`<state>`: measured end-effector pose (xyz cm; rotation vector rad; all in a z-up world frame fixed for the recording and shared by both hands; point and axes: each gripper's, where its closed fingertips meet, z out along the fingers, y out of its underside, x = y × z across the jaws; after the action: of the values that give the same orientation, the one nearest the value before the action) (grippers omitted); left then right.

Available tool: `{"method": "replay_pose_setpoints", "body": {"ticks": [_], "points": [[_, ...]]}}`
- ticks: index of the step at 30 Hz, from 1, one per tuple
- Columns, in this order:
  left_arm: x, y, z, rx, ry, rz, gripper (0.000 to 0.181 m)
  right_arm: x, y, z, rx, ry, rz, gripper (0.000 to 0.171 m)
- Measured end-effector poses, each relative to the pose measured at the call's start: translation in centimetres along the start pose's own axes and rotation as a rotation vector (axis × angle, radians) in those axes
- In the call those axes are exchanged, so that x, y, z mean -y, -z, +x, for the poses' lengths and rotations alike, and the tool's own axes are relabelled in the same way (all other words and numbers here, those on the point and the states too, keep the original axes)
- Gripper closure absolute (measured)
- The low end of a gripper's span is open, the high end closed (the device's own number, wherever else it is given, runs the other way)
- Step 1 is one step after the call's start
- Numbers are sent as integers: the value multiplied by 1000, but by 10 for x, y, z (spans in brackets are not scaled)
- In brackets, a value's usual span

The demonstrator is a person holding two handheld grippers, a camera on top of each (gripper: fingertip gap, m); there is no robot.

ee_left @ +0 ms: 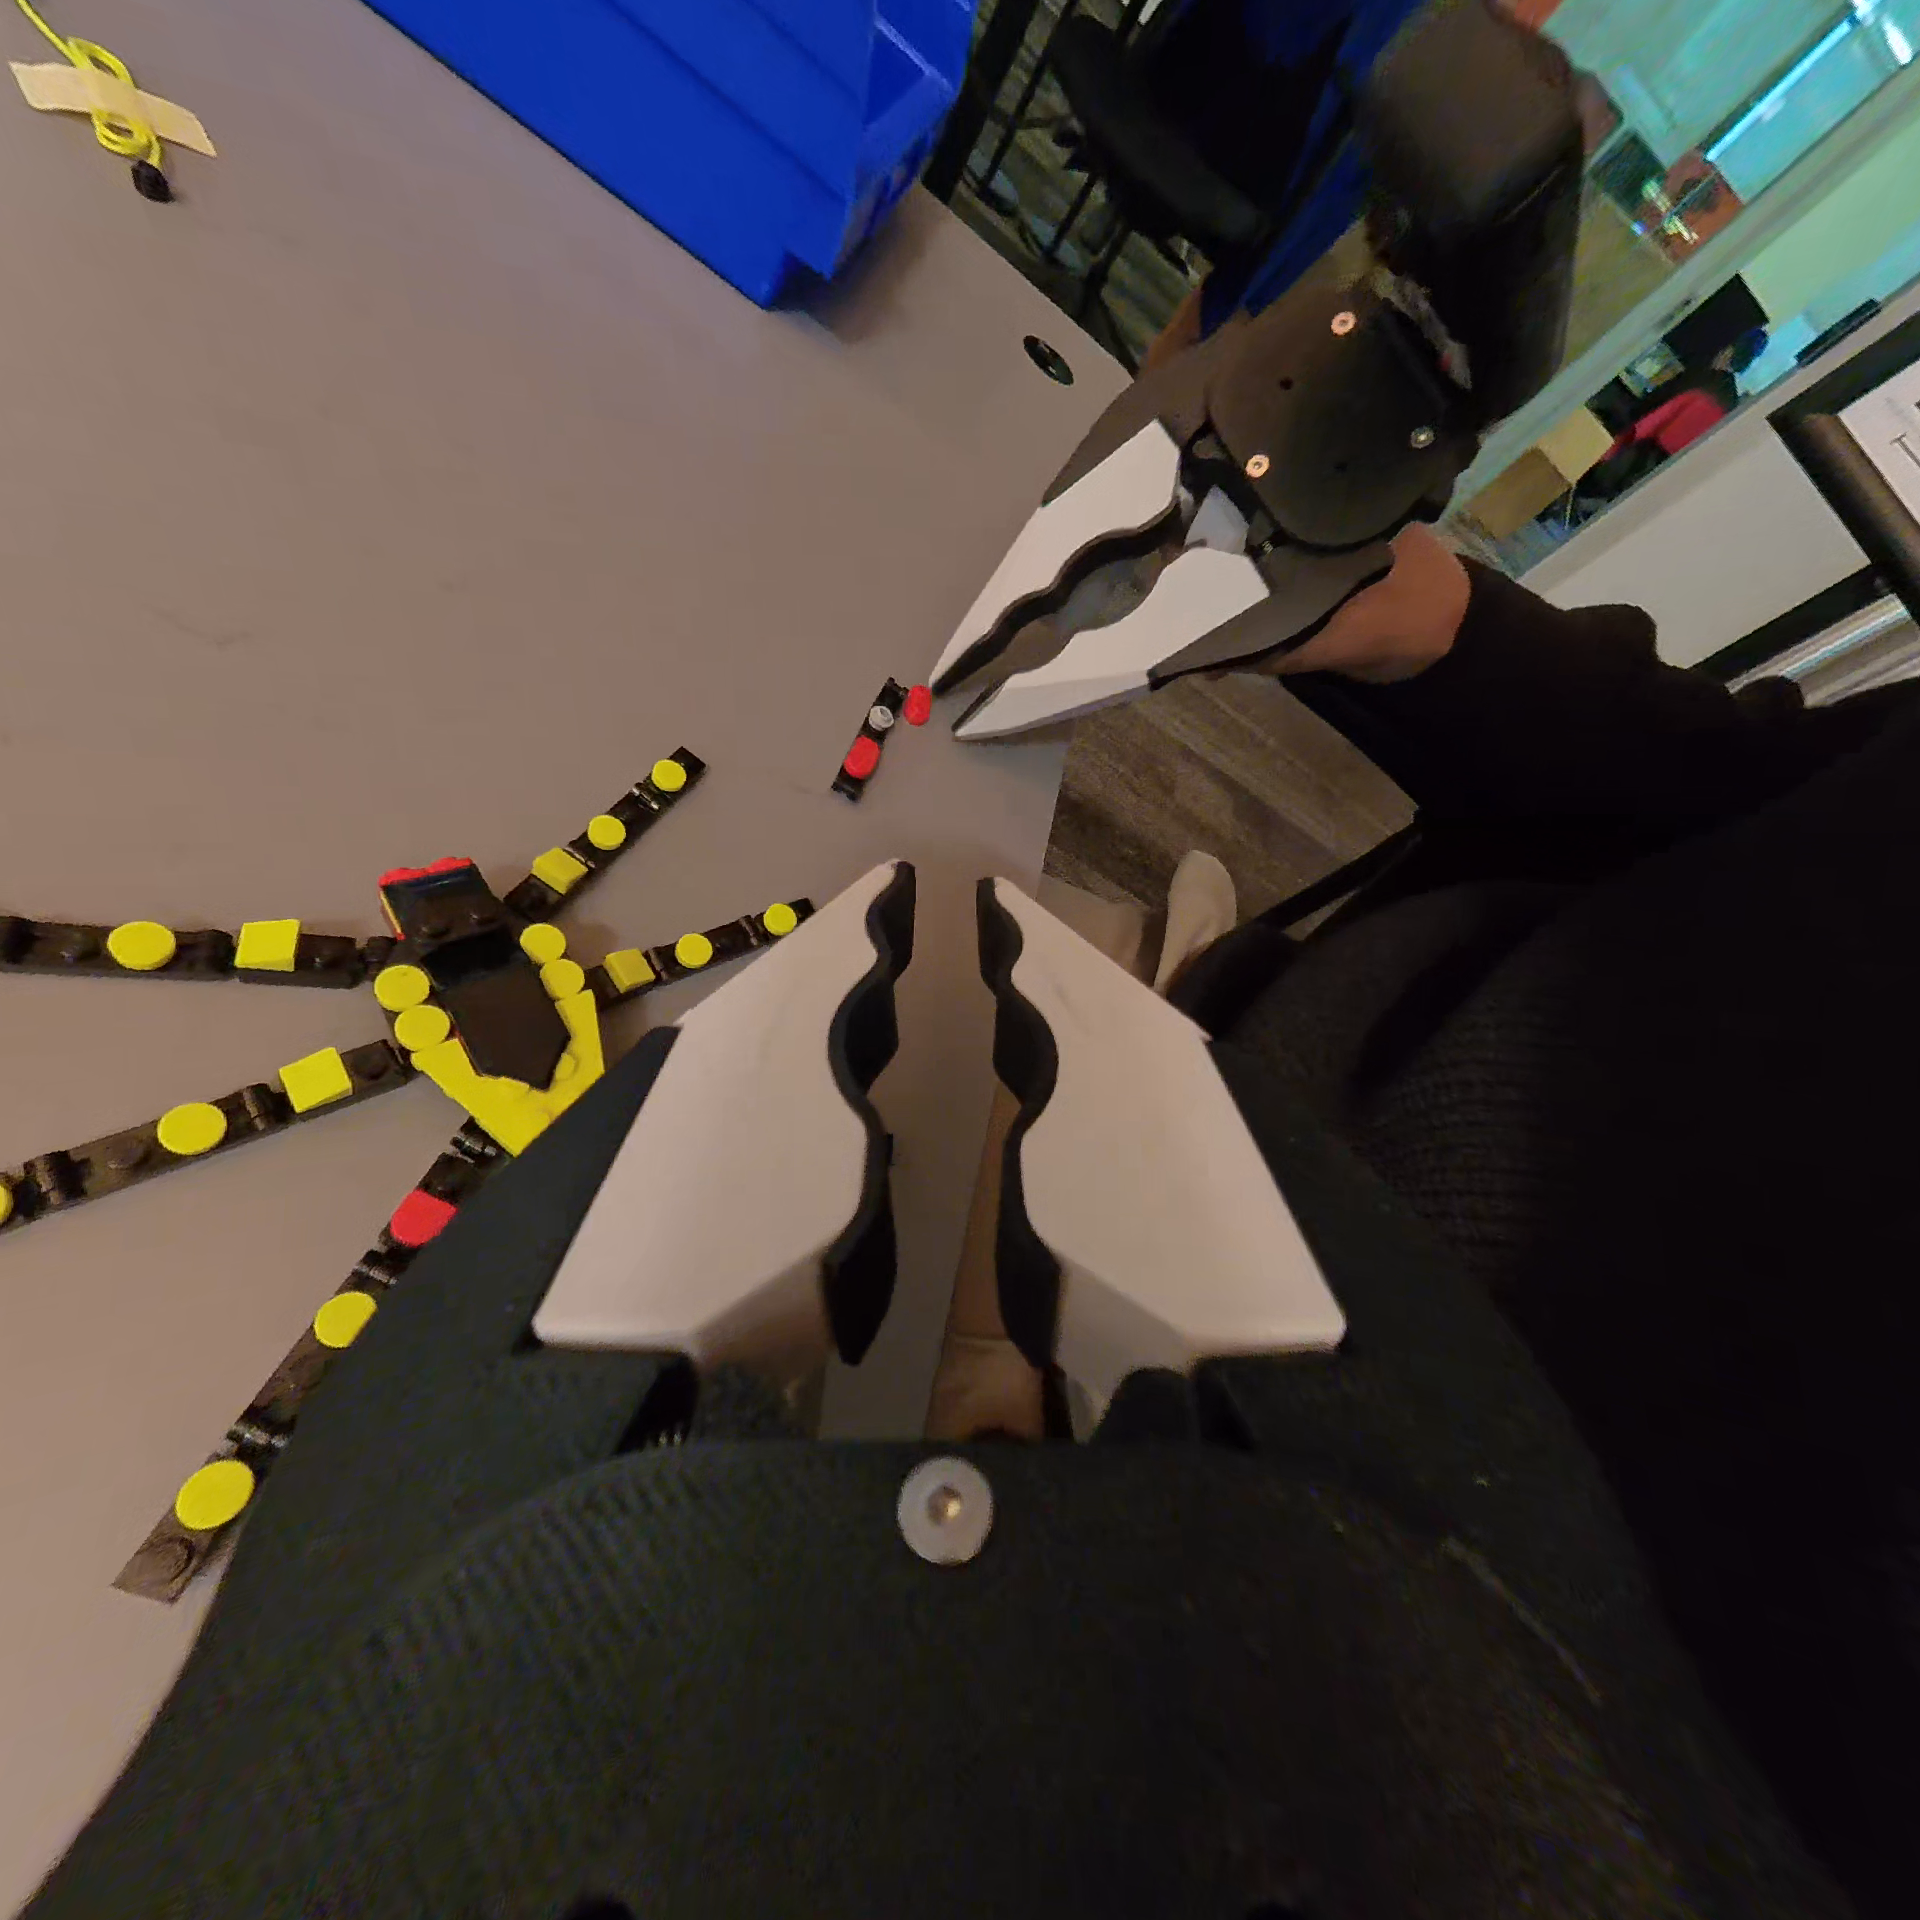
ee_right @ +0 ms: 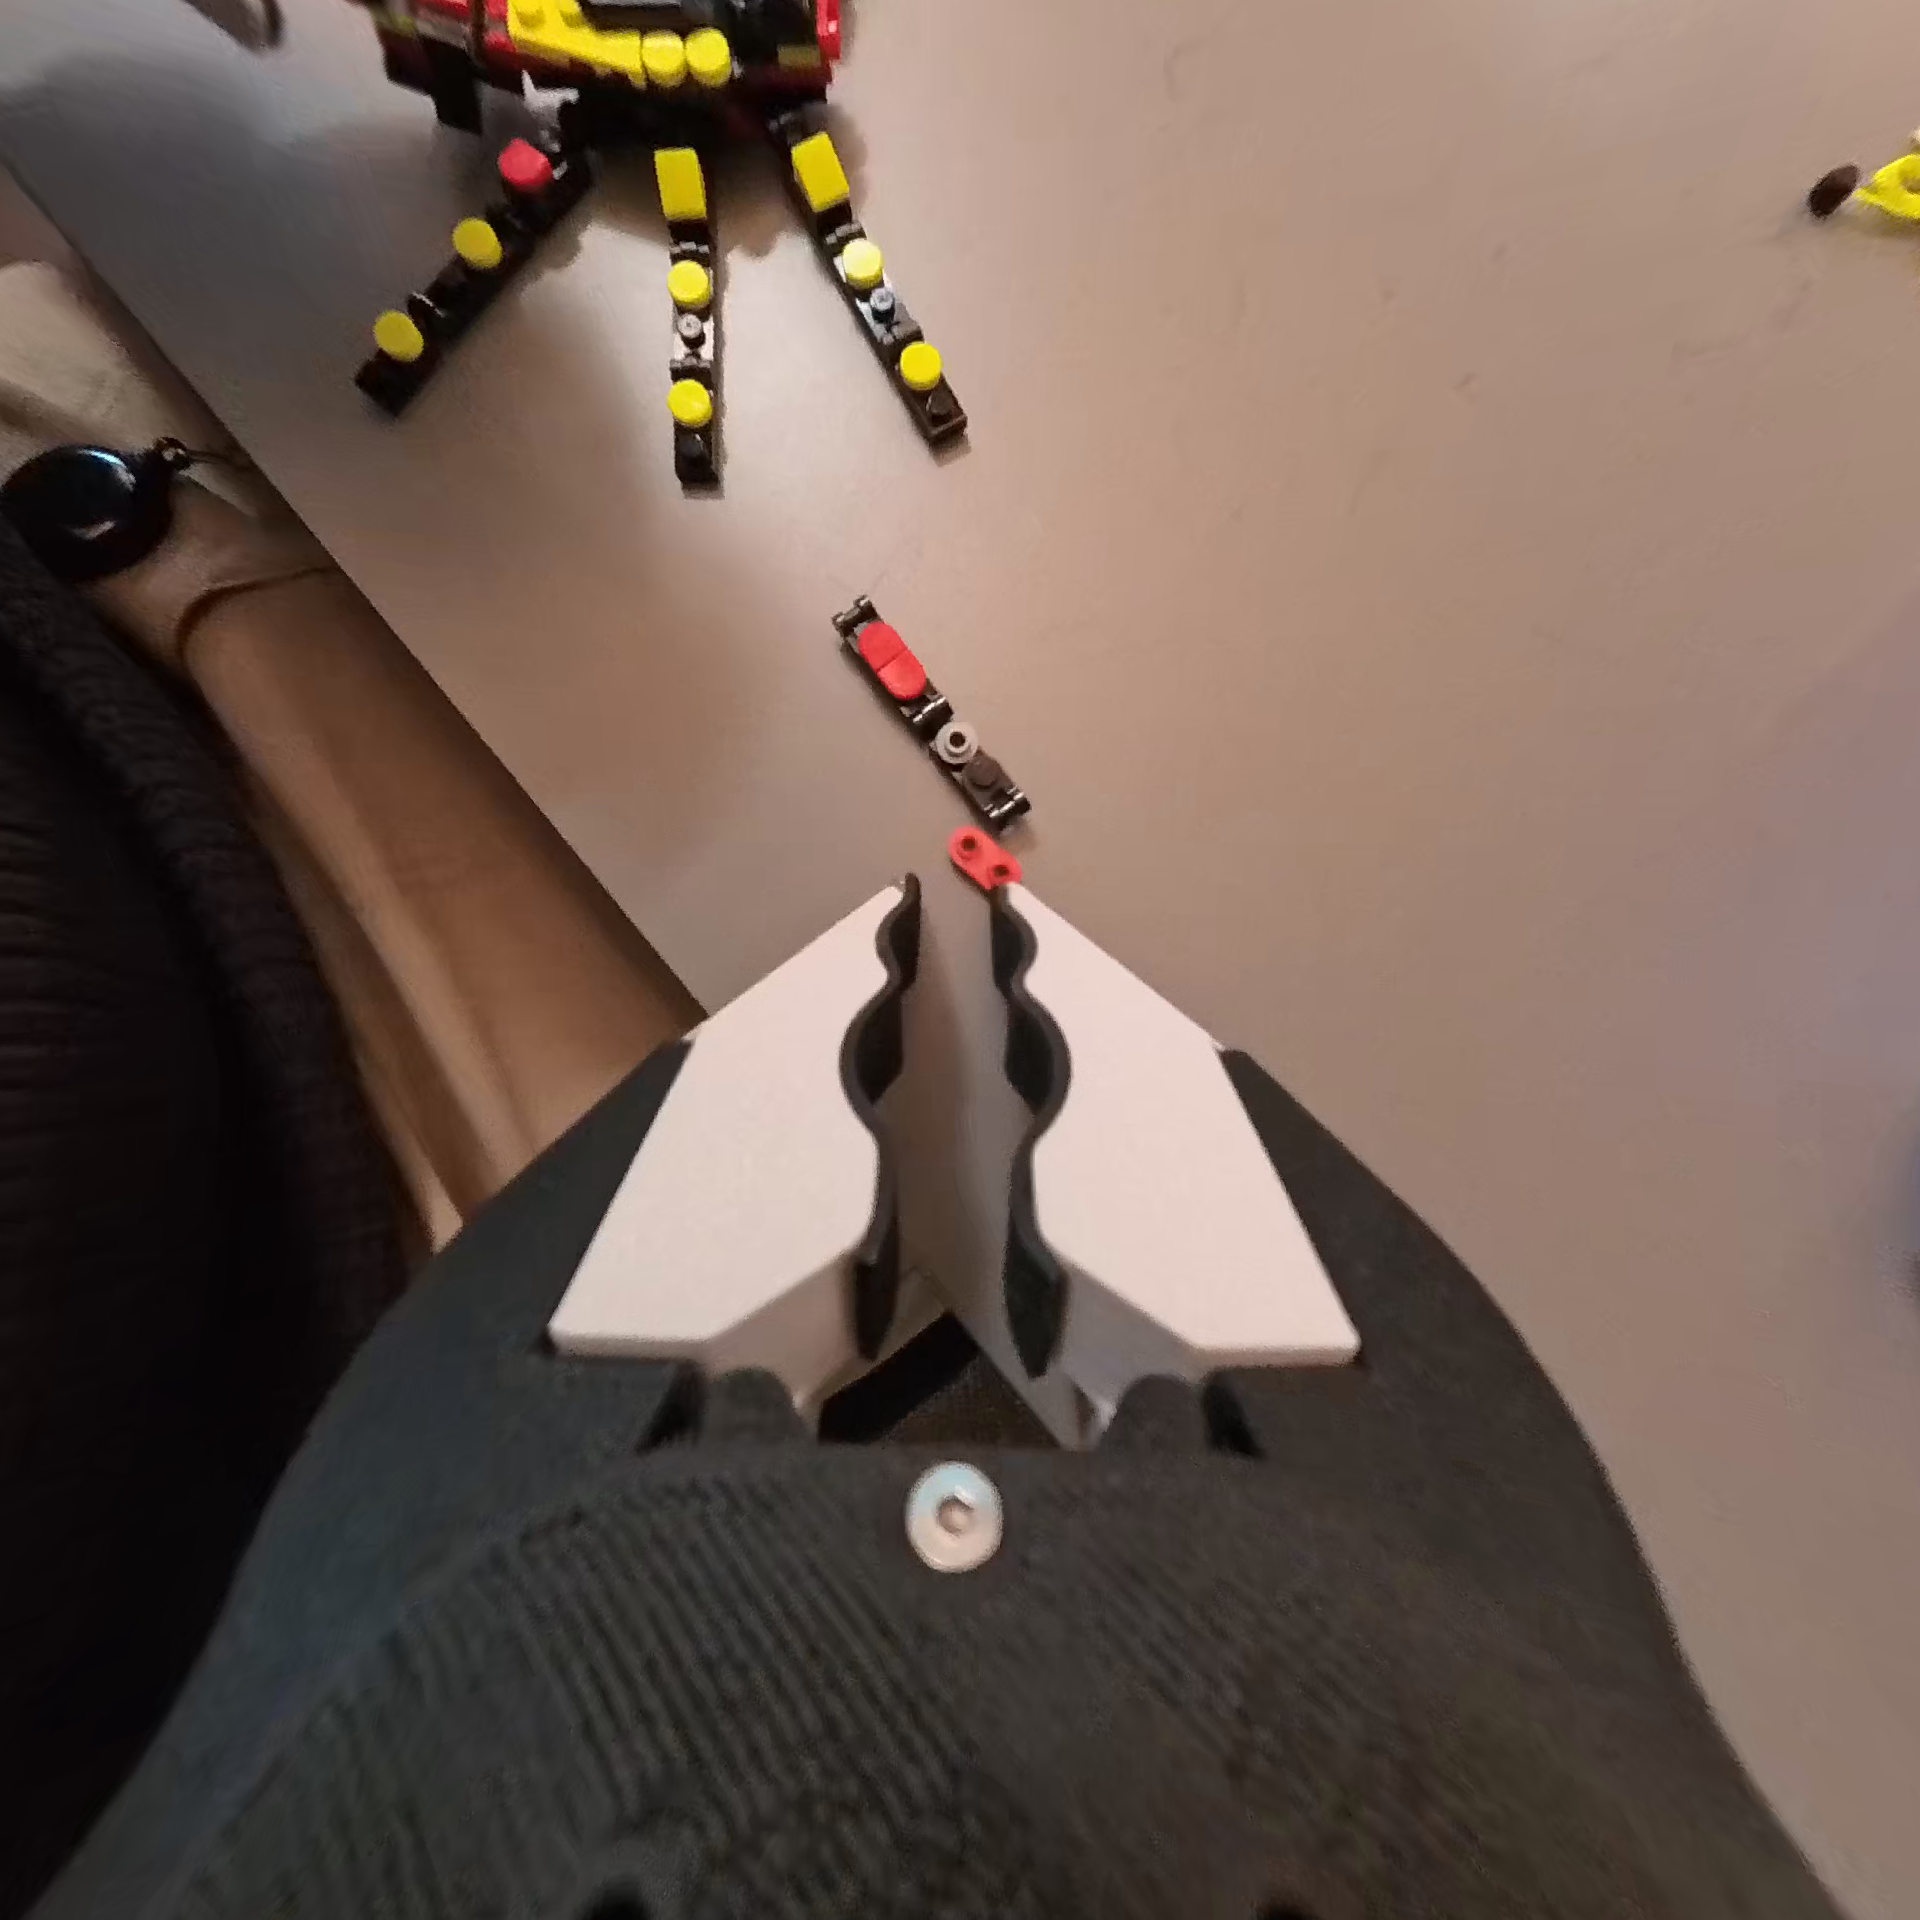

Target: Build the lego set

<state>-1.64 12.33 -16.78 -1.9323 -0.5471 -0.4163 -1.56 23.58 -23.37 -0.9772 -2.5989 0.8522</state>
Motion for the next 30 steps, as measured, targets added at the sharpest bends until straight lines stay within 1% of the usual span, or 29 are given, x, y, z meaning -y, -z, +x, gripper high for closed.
{"method": "replay_pose_setpoints", "body": {"ticks": [5, 17, 27, 30], "points": [[3, 1, -1, 7, 2, 13, 171, 5, -4, 0, 13, 5, 13, 155], [-4, -9, 2, 7, -16, -23, 171, 13, -5, 1, 0, 4, 35, 150], [-9, -22, 10, -10, -25, -48, 170, 29, -13, 14, -67, 78, 53, 163], [-10, -23, 10, -5, -30, -53, 170, 35, -12, 17, -77, 91, 61, 161]]}}
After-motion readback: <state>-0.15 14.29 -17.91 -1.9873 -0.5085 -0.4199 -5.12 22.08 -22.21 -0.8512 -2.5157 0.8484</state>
